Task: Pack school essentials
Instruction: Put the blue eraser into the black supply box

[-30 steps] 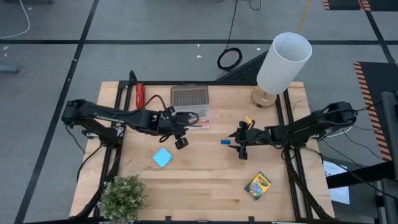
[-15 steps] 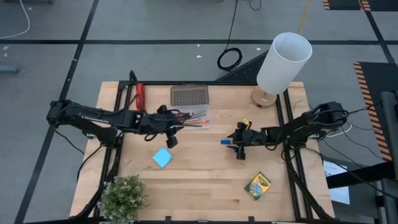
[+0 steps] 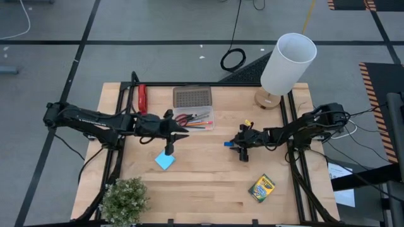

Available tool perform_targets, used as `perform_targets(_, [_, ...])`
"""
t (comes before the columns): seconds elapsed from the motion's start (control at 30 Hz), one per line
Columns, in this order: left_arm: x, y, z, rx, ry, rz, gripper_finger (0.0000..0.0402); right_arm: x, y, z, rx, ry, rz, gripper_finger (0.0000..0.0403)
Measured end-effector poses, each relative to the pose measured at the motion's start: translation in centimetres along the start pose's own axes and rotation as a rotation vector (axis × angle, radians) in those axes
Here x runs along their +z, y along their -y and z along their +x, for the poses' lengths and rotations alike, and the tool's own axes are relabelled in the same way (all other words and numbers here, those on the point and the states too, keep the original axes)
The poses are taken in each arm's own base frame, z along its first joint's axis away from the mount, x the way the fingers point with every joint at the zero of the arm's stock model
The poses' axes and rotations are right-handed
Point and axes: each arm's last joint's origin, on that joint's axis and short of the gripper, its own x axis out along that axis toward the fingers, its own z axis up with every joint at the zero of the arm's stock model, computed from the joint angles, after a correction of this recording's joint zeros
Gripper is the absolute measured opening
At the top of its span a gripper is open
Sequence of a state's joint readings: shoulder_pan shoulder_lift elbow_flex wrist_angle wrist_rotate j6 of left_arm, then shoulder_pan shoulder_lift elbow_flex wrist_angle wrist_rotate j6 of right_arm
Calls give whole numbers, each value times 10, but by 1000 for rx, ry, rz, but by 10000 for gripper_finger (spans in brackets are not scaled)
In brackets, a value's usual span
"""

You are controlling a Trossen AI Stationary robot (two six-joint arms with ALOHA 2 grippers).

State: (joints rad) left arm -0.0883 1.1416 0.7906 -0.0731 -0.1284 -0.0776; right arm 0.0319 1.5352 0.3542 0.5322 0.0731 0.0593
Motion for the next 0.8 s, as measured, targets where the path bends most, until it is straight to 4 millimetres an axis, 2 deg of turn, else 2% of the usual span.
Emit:
perform_targets(0.17, [0,0,0,-1,1,0,88,0,0,0,7,-1,-8,107])
perform_targets(0.33, [0,0,0,-1,1,-1,88,0,0,0,8,2,-18,81])
perform_targets(0.8, [0,0,0,0,4,-2,88,5,0,-4,0,37,-17,78])
